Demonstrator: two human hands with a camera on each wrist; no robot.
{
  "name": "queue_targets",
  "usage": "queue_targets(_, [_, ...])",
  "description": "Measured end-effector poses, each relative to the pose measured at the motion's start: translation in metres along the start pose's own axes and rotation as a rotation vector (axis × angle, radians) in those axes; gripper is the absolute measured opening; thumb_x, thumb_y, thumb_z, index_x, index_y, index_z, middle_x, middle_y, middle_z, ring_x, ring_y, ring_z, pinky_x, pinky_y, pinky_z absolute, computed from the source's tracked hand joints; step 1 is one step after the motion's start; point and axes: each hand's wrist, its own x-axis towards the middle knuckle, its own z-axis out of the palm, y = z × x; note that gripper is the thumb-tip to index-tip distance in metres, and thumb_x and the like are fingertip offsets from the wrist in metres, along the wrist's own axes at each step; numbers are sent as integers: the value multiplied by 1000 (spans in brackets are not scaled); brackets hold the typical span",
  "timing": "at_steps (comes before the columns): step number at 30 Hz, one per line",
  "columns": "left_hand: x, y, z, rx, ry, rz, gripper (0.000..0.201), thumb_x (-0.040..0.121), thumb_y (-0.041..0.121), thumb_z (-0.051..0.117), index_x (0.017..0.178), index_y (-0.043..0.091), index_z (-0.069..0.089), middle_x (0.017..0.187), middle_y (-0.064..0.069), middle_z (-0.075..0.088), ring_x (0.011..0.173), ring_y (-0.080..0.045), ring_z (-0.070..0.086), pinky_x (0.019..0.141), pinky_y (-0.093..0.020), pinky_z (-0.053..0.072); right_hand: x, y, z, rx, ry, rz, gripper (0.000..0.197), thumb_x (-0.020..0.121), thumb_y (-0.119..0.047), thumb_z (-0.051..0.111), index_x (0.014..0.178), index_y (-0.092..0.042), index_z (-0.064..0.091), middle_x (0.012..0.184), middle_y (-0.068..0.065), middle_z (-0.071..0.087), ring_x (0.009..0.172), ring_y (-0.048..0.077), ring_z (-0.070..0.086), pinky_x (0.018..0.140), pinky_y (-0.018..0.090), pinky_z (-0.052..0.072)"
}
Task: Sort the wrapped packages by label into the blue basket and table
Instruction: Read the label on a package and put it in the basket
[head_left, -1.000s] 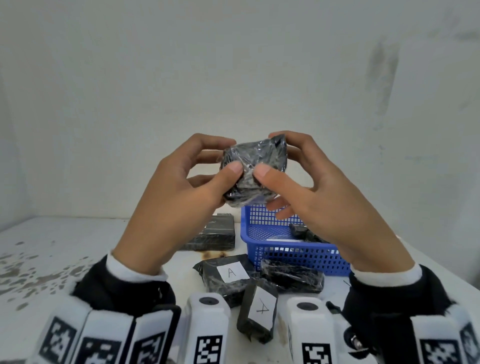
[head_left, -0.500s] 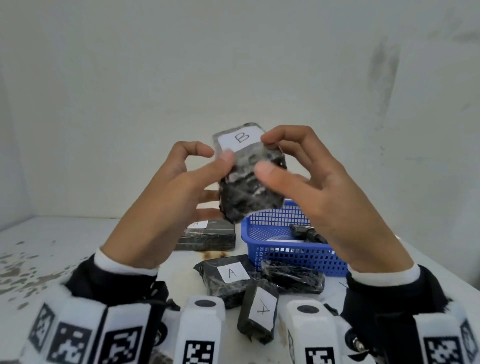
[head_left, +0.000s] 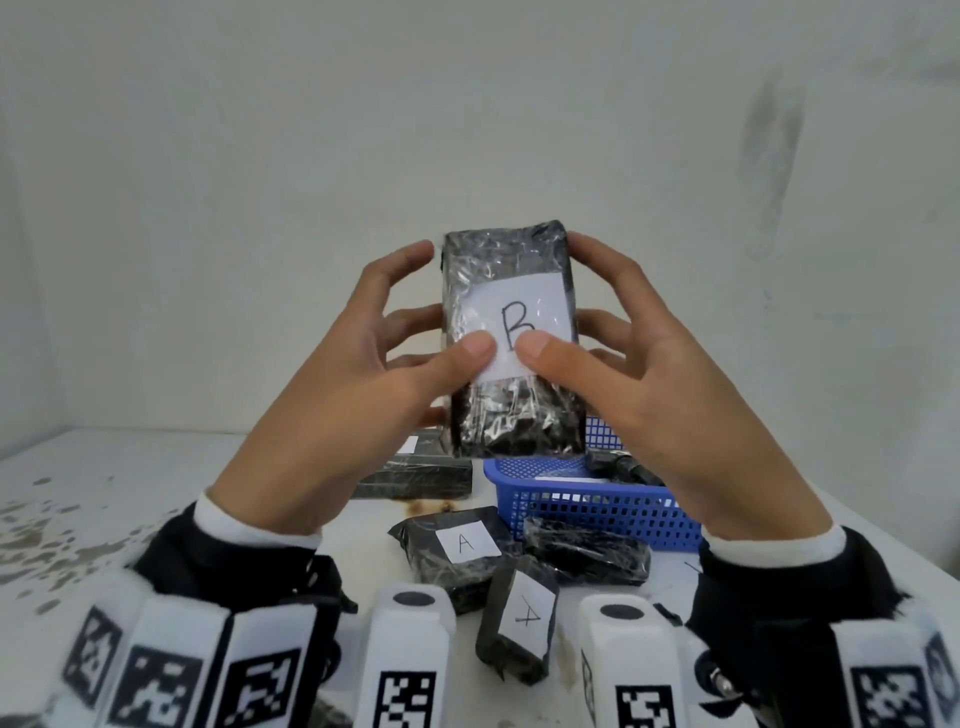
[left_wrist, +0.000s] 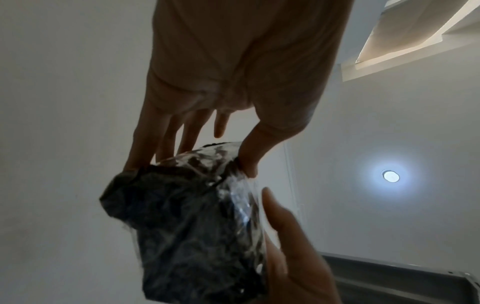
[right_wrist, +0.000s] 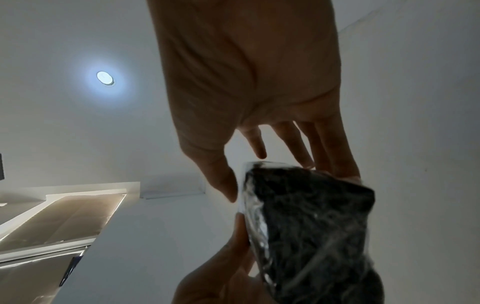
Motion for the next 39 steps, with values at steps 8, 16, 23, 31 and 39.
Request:
queue_targets(8, [1,-5,0,62,-54,43,62,73,36,72,131,45,52,120,0,68,94,-19,73,82,-42,59,0,-1,-4,47,18,9,60,65,-53,70,122,-54,52,109,7,69,82,20,76,72,38,62])
queue_targets(16, [4,-13,4,146,-68,79,60,66,56,71,123,62,52,127,8,63,104,-11,68,86,-39,58,3,4,-8,115,109,78,44,68,-52,69,105,-37,53,102,9,70,67,18,74,60,30,59])
queue_targets(23, [8,-22,-23,324,-120,-55,81,45,68,72,120,64,43,119,27,59,106,-3,64,88,-29,53,15,25,11,329,281,181,34,87,-33,72,102,-23,43,104,15,72,79,32,76,72,47,63])
queue_targets(31, [39,-55,-82,499,-79,-278,99,40,59,89,127,41,44,114,19,54,96,-7,65,74,-23,51,56,73,81,304,164,397,40,93,-45,65,126,-48,44,117,1,70,104,20,70,89,46,60])
queue_targets(39, [69,-108,-178,541,217,-441,58,69,39,82,117,21,56,100,-4,63,86,-18,64,74,-33,56,85,112,154,84,-72,592,56,99,-52,51,147,-30,34,137,7,54,120,27,58,91,36,55])
